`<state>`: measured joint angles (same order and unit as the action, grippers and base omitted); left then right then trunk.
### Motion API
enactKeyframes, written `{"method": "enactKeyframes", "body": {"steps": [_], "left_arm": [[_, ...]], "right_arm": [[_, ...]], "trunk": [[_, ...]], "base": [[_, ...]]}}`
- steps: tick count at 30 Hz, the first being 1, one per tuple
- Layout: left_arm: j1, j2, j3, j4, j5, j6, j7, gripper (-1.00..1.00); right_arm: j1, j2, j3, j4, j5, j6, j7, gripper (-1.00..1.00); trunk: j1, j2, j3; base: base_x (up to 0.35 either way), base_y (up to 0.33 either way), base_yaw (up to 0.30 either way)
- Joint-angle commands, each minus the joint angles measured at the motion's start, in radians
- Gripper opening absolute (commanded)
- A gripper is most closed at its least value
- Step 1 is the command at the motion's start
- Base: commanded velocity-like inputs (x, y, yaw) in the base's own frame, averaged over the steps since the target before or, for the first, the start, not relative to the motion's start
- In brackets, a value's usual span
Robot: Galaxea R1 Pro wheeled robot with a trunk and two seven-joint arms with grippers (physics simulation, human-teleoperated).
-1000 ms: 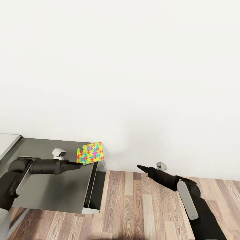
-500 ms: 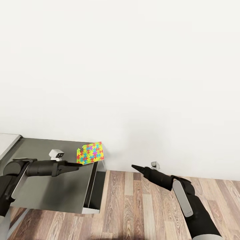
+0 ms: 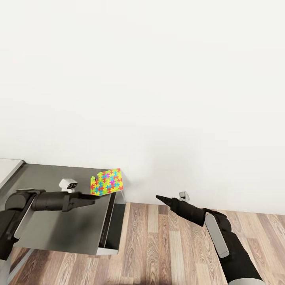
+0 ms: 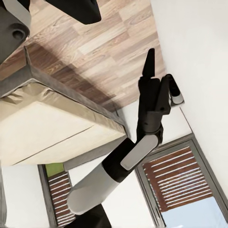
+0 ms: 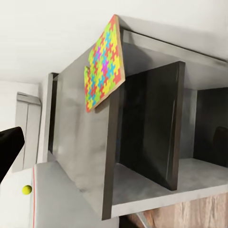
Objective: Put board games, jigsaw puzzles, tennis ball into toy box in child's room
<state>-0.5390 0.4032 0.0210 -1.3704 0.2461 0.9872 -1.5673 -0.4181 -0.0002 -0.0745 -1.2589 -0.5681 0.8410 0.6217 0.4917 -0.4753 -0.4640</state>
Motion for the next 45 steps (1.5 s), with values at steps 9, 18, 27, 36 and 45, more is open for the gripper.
{"method": "enactKeyframes", "body": {"steps": [9, 18, 27, 36, 45], "left_arm": [[0.008, 0.0, 0.0, -0.034, -0.001, 0.023, -0.004, 1.0], [0.012, 0.002, 0.003, -0.042, -0.001, 0.022, -0.004, 1.0], [0.032, 0.003, 0.054, -0.045, 0.001, 0.02, -0.004, 1.0], [0.037, 0.002, 0.072, -0.045, 0.002, 0.019, -0.004, 1.0], [0.037, 0.0, 0.073, -0.046, 0.002, 0.017, -0.004, 1.0]], "right_arm": [[-0.001, 0.001, -0.002, 0.001, -0.009, 0.008, 0.002, 1.0], [0.0, 0.034, 0.004, -0.018, -0.049, 0.002, 0.007, 1.0], [0.001, 0.039, 0.007, -0.034, -0.052, 0.001, 0.009, 1.0], [0.001, 0.038, 0.006, -0.027, -0.054, 0.001, 0.009, 1.0], [0.001, 0.038, 0.005, -0.025, -0.056, 0.001, 0.009, 1.0]], "trunk": [[0.035, -0.065, -0.03], [0.047, -0.086, -0.039], [0.047, -0.086, -0.028], [0.047, -0.086, -0.02], [0.047, -0.086, -0.02]], "base": [[0.0, 0.0, 0.0], [0.0, 0.0, 0.0], [0.0, 0.001, 0.004], [0.018, 0.105, 0.036], [0.01, 0.114, 0.002]]}}
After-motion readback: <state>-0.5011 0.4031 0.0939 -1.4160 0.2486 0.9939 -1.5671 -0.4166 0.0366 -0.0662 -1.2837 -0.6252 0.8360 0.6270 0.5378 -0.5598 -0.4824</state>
